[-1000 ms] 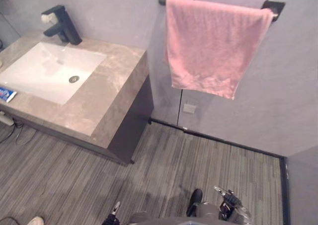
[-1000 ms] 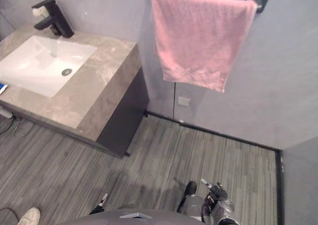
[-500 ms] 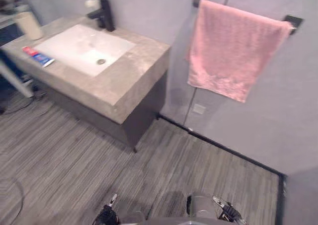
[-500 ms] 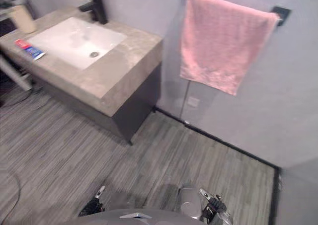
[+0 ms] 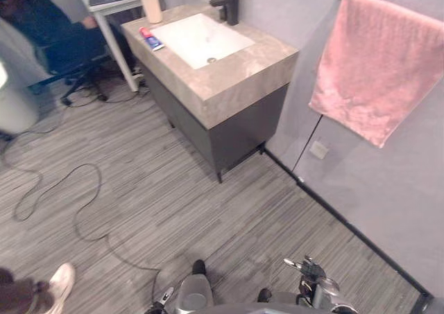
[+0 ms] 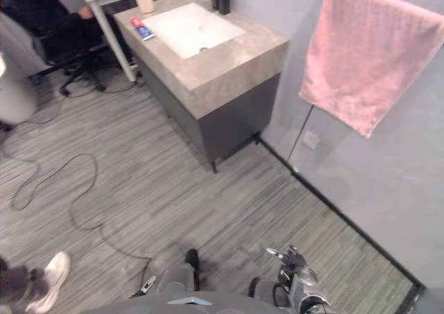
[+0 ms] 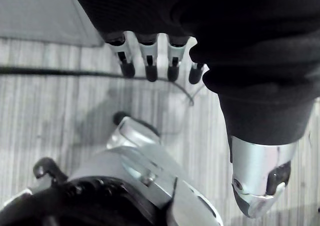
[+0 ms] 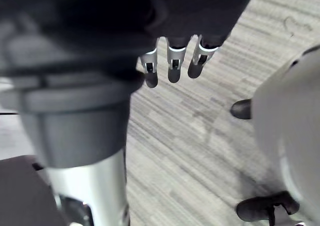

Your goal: Organize washtable

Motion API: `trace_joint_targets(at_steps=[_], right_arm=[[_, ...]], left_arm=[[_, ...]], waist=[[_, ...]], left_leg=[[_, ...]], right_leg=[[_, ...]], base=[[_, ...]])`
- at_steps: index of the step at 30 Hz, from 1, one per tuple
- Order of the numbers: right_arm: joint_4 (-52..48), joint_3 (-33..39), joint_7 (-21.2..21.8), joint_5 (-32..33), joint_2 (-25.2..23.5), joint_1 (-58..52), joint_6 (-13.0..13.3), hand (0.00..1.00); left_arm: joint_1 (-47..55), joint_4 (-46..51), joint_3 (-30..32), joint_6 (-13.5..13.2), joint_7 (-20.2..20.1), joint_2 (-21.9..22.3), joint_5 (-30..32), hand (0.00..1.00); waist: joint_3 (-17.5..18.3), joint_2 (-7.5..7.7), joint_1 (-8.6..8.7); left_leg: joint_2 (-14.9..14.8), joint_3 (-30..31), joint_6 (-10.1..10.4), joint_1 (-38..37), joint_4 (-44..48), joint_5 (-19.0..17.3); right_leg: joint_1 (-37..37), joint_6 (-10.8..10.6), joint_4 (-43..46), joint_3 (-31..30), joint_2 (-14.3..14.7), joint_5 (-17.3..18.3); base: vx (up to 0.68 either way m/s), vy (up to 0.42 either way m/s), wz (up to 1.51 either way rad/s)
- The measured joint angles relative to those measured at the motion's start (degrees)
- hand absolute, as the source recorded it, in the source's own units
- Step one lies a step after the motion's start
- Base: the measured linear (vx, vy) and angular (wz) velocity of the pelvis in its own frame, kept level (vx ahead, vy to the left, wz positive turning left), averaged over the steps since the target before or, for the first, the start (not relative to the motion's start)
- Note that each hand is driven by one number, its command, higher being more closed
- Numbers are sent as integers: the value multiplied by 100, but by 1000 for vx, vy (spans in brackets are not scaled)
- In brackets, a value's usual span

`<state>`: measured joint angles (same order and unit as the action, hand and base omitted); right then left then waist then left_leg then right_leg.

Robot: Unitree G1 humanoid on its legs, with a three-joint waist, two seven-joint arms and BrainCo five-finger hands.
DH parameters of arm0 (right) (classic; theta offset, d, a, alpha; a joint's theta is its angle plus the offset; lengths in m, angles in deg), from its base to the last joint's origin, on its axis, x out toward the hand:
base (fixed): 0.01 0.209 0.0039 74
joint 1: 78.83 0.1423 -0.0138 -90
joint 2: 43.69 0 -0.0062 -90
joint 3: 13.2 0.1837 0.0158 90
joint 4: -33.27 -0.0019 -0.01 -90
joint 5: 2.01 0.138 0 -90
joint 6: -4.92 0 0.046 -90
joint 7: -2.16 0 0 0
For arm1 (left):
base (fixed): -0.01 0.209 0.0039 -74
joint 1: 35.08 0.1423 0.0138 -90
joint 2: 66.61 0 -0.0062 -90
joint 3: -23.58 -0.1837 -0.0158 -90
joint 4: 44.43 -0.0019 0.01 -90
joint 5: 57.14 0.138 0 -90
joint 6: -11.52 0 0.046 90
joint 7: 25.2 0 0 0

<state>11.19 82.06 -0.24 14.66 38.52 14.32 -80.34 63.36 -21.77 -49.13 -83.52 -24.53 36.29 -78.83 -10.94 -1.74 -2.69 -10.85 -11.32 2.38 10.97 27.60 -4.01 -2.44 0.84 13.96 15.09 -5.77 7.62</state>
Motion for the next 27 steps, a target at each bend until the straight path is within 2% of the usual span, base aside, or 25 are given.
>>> trace_joint_targets(at_steps=[1, 2, 3, 5, 6, 7, 8, 10, 11, 14, 16, 18, 21, 24, 27], right_arm=[[11, 16, 0, -2, 13, -64, -7, 0], [12, 180, -8, -42, 20, -195, -13, 0], [-6, 493, -15, -44, 0, -288, -8, 0], [8, 820, -43, -103, -9, -358, -30, 0], [23, 1222, -77, -139, -75, -388, -49, 0], [34, 1311, -83, -163, -152, -419, -57, 0], [126, 1410, -82, -200, -286, -498, -50, 0], [214, 1609, -126, -202, -264, -539, -55, 0], [236, 1684, -142, -202, -285, -532, -55, 0], [223, 1644, -136, -200, -294, -559, -52, 0], [195, 1467, -134, -201, -298, -530, -50, 0], [196, 1456, -134, -199, -310, -550, -50, 0], [200, 1410, -120, -197, -326, -576, -44, 0], [209, 1333, -43, -197, -351, -612, -32, 0], [236, 1386, 7, -198, -328, -674, -27, 0]], left_arm=[[31, 4, -1, -7, 0, 6, 13, 0], [53, 1, -1, -12, 0, 12, 35, 0], [86, -8, -2, -10, -2, 15, 35, 0], [48, 3, -40, -10, -15, 20, 41, 0], [-47, 46, -135, -15, -15, -28, 93, 0], [-53, 69, -179, -14, -15, -119, 97, 0], [-101, 89, -285, -12, -7, -337, 151, 0], [-228, 78, -443, -13, -19, -388, 244, 0], [-255, 72, -527, -14, -17, -385, 297, 0], [-83, -16, -671, -28, -20, -380, 472, 0], [-51, -37, -699, -32, -25, -396, 612, 0], [-51, -55, -637, -36, -27, -397, 736, 0], [-23, -69, -481, -22, -36, -399, 754, 0], [67, -82, -144, -3, -81, -397, 757, 0], [35, -225, -98, 8, -134, -351, 867, 0]], waist=[[3, -4, 24], [24, -41, 83], [53, -87, 126], [86, -125, 230], [85, -88, 296], [116, 12, 297], [244, 219, 402], [232, 172, 424], [215, 210, 361], [251, 236, 370], [258, 282, 380], [262, 303, 380], [287, 350, 376], [377, 481, 352], [496, 369, 360]], left_leg=[[-30, -111, 18, -26, 436, -182], [-177, -281, 61, -187, 1253, -493], [-327, -300, 149, -522, 1744, -636], [-448, -154, 310, -1015, 1608, -638], [-167, -160, 659, -1291, 580, -925], [-45, -158, 646, -1331, 242, -934], [215, -84, 639, -1485, -677, -936], [405, 73, 516, -1776, -1812, -1010], [600, 61, 287, -1869, -2238, -843], [854, -8, 208, -1946, -2362, -746], [956, 19, 59, -1938, -2445, -687], [890, 117, 24, -1941, -2424, -665], [771, 265, 54, -1950, -2403, -649], [638, 428, 187, -1930, -2458, -571], [451, 570, 321, -1924, -2619, -473]], right_leg=[[2, 4, -63, 84, -51, -74], [27, 17, -203, 274, -102, -231], [76, -21, -353, 439, -115, -389], [62, -159, -401, 696, -172, -576], [-67, -286, -384, 845, -307, -712], [-104, -303, -444, 831, -343, -734], [-168, -294, -603, 843, -319, -823], [-236, -348, -722, 1050, -407, -1025], [-344, -399, -692, 1048, -545, -1124], [-320, -483, -759, 860, -739, -1347], [-373, -577, -737, 416, -768, -1429], [-381, -555, -610, -49, -679, -1395], [-409, -579, -328, -265, -567, -1224], [-340, -588, -389, -362, -425, -929], [-192, -575, -706, -227, -223, -859]], base=[[-284, 82, 71], [-251, 156, 81], [-179, 195, 87], [-19, 231, 108], [-57, 253, 119], [-151, 228, 147], [-97, 146, 125], [-132, 242, 104], [-166, 281, 31], [-125, 144, -13], [-99, 94, -5], [-44, 57, 19], [-9, -51, 29], [26, -142, 21], [22, -130, 21]])
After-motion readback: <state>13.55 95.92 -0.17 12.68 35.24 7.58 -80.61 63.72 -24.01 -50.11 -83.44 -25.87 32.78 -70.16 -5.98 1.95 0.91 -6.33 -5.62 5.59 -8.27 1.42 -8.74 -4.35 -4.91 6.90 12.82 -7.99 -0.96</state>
